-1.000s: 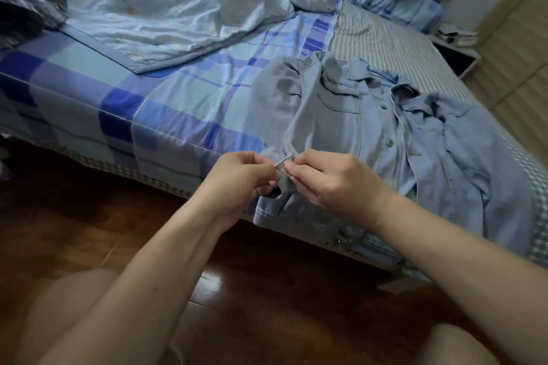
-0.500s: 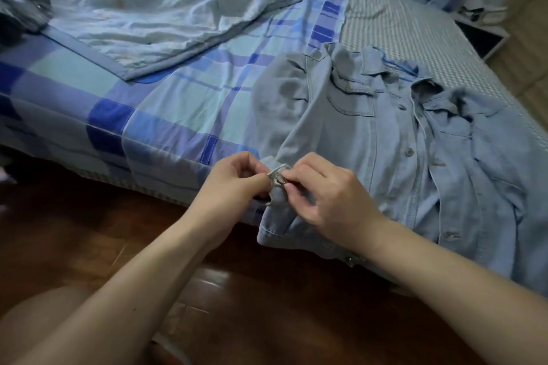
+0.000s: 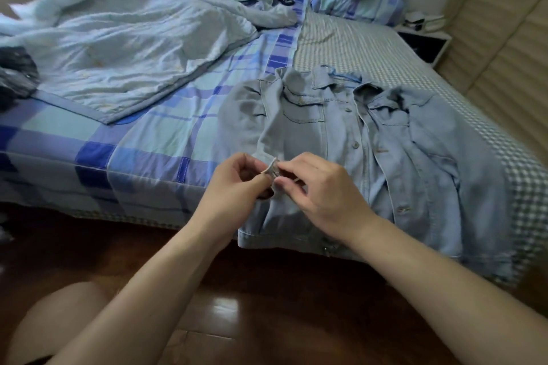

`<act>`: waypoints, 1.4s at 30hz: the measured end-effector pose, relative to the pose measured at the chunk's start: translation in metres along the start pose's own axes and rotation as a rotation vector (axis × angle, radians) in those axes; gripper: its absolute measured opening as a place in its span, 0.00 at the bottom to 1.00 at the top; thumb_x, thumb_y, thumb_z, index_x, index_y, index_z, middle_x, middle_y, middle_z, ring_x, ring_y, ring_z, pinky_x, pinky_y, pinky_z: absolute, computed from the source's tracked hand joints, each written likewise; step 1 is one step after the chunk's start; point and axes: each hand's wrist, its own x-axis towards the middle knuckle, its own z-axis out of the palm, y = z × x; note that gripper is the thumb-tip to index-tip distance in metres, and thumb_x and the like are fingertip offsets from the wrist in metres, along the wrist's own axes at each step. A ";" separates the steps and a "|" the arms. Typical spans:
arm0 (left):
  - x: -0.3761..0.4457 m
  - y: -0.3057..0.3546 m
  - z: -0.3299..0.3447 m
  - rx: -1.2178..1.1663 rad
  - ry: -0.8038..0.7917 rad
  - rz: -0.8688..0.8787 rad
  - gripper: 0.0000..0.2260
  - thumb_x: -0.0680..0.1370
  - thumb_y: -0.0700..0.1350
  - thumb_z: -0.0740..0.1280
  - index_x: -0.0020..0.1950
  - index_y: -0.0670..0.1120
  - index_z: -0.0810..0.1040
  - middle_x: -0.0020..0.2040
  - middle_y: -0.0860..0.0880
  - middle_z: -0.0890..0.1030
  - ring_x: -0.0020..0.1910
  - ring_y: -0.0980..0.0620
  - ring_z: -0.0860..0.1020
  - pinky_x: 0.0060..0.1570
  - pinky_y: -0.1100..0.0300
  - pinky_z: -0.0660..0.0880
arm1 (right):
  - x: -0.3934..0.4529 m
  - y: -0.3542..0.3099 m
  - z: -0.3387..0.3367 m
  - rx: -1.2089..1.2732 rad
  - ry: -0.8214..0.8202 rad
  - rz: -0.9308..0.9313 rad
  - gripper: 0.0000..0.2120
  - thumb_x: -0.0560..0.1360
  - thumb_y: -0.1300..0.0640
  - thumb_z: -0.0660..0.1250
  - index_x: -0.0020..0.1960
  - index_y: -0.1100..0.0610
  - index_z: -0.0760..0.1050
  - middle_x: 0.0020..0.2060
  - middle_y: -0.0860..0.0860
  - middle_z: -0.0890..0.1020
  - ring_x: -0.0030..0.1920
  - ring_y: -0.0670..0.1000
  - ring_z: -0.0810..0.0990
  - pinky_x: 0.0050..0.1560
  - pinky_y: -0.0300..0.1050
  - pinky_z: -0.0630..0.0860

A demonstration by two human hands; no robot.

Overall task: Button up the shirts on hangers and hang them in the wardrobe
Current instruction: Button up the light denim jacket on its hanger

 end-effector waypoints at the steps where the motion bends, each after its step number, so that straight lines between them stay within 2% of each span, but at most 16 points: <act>1: -0.002 0.003 0.006 0.037 -0.001 0.010 0.03 0.78 0.33 0.70 0.47 0.38 0.77 0.35 0.44 0.81 0.34 0.54 0.80 0.36 0.66 0.76 | -0.003 0.002 -0.003 0.007 0.007 0.010 0.12 0.80 0.52 0.68 0.57 0.59 0.82 0.46 0.50 0.82 0.44 0.49 0.81 0.44 0.48 0.80; 3: -0.002 0.008 0.018 0.087 -0.019 -0.028 0.04 0.77 0.32 0.70 0.46 0.38 0.77 0.35 0.43 0.82 0.35 0.52 0.82 0.38 0.64 0.80 | -0.006 0.008 -0.009 -0.024 0.017 0.029 0.11 0.80 0.52 0.65 0.53 0.58 0.82 0.43 0.50 0.80 0.40 0.49 0.79 0.41 0.48 0.79; 5: 0.005 0.016 0.024 0.093 -0.102 -0.184 0.03 0.78 0.31 0.68 0.47 0.37 0.76 0.37 0.41 0.83 0.37 0.46 0.84 0.40 0.58 0.84 | -0.008 0.019 -0.011 -0.029 -0.044 0.083 0.13 0.79 0.50 0.61 0.48 0.56 0.80 0.41 0.49 0.79 0.39 0.50 0.78 0.40 0.52 0.78; 8: 0.024 0.035 0.018 0.426 -0.425 -0.457 0.06 0.82 0.40 0.66 0.53 0.37 0.76 0.38 0.38 0.84 0.30 0.43 0.81 0.27 0.57 0.77 | -0.005 0.042 -0.012 0.064 -0.443 0.168 0.13 0.76 0.46 0.60 0.48 0.52 0.79 0.43 0.47 0.80 0.44 0.50 0.79 0.47 0.54 0.78; 10: 0.051 0.050 0.014 0.746 -0.539 -0.475 0.12 0.83 0.48 0.66 0.56 0.39 0.77 0.35 0.42 0.84 0.25 0.46 0.77 0.23 0.62 0.71 | 0.005 0.065 -0.016 0.002 -0.662 0.142 0.10 0.78 0.49 0.62 0.49 0.53 0.80 0.45 0.48 0.81 0.47 0.50 0.79 0.51 0.53 0.77; 12: 0.092 0.066 0.016 0.823 -0.424 -0.384 0.12 0.83 0.49 0.67 0.55 0.39 0.77 0.32 0.43 0.83 0.23 0.47 0.76 0.22 0.62 0.70 | 0.021 0.097 -0.028 -0.038 -0.608 0.167 0.09 0.80 0.53 0.62 0.52 0.53 0.81 0.48 0.48 0.82 0.50 0.50 0.79 0.53 0.49 0.76; 16: 0.162 0.087 0.036 0.703 -0.199 -0.212 0.07 0.82 0.43 0.67 0.53 0.38 0.79 0.32 0.44 0.83 0.26 0.46 0.79 0.26 0.60 0.71 | 0.048 0.156 -0.067 -0.061 -0.359 0.411 0.11 0.81 0.57 0.62 0.55 0.53 0.82 0.51 0.47 0.84 0.51 0.47 0.79 0.52 0.41 0.72; 21: 0.167 0.075 0.056 0.603 -0.086 -0.048 0.04 0.81 0.39 0.66 0.49 0.41 0.80 0.35 0.46 0.84 0.32 0.49 0.81 0.32 0.58 0.75 | 0.041 0.181 -0.099 -0.168 -0.277 0.583 0.11 0.79 0.58 0.61 0.55 0.54 0.81 0.53 0.49 0.82 0.55 0.51 0.79 0.57 0.47 0.75; 26: 0.131 0.034 0.078 0.532 -0.126 -0.117 0.06 0.79 0.34 0.66 0.45 0.42 0.79 0.36 0.45 0.80 0.32 0.49 0.77 0.32 0.60 0.72 | 0.013 0.191 -0.119 -0.241 -0.363 0.662 0.11 0.79 0.57 0.62 0.58 0.53 0.79 0.56 0.50 0.79 0.58 0.52 0.77 0.58 0.47 0.74; 29: 0.132 0.019 0.094 0.644 -0.150 -0.129 0.06 0.78 0.35 0.66 0.44 0.43 0.80 0.35 0.47 0.81 0.33 0.50 0.78 0.32 0.61 0.73 | 0.010 0.203 -0.135 -0.270 -0.375 0.655 0.10 0.79 0.57 0.62 0.56 0.54 0.80 0.54 0.50 0.80 0.56 0.52 0.77 0.53 0.46 0.72; 33: 0.164 0.011 0.122 0.771 -0.138 -0.014 0.07 0.77 0.39 0.67 0.42 0.49 0.81 0.36 0.48 0.83 0.37 0.47 0.82 0.38 0.58 0.77 | 0.030 0.235 -0.134 -0.254 -0.324 0.739 0.09 0.78 0.58 0.62 0.50 0.56 0.81 0.49 0.52 0.83 0.50 0.52 0.78 0.49 0.46 0.74; 35: 0.196 0.009 0.137 0.895 -0.118 0.089 0.07 0.78 0.43 0.67 0.42 0.52 0.80 0.36 0.53 0.82 0.39 0.50 0.81 0.38 0.60 0.74 | 0.050 0.258 -0.121 -0.187 -0.274 0.807 0.09 0.76 0.60 0.62 0.42 0.60 0.79 0.41 0.55 0.83 0.42 0.52 0.79 0.42 0.48 0.75; 37: 0.241 0.010 0.153 0.980 -0.090 0.213 0.05 0.79 0.44 0.66 0.46 0.51 0.82 0.39 0.54 0.82 0.43 0.50 0.81 0.41 0.59 0.72 | 0.074 0.282 -0.104 -0.101 -0.214 0.856 0.09 0.76 0.60 0.61 0.39 0.58 0.77 0.38 0.55 0.81 0.41 0.54 0.79 0.40 0.47 0.73; 39: 0.299 0.010 0.171 1.078 -0.095 0.338 0.08 0.80 0.46 0.66 0.57 0.49 0.82 0.51 0.50 0.83 0.53 0.47 0.81 0.48 0.57 0.73 | 0.102 0.306 -0.085 -0.031 -0.146 0.905 0.10 0.79 0.56 0.62 0.56 0.51 0.80 0.50 0.52 0.83 0.51 0.56 0.81 0.50 0.48 0.78; 40: 0.331 0.009 0.180 1.150 -0.119 0.386 0.12 0.81 0.48 0.65 0.63 0.48 0.80 0.58 0.48 0.81 0.59 0.46 0.79 0.54 0.55 0.73 | 0.116 0.319 -0.075 -0.026 -0.120 0.925 0.15 0.81 0.53 0.61 0.65 0.49 0.77 0.57 0.53 0.82 0.56 0.57 0.80 0.55 0.50 0.78; 42: 0.394 0.003 0.198 1.326 -0.210 0.433 0.22 0.82 0.52 0.66 0.75 0.49 0.71 0.70 0.45 0.73 0.69 0.43 0.71 0.66 0.50 0.69 | 0.140 0.342 -0.056 -0.044 -0.149 0.927 0.22 0.83 0.48 0.59 0.76 0.47 0.67 0.68 0.53 0.77 0.64 0.58 0.77 0.61 0.50 0.76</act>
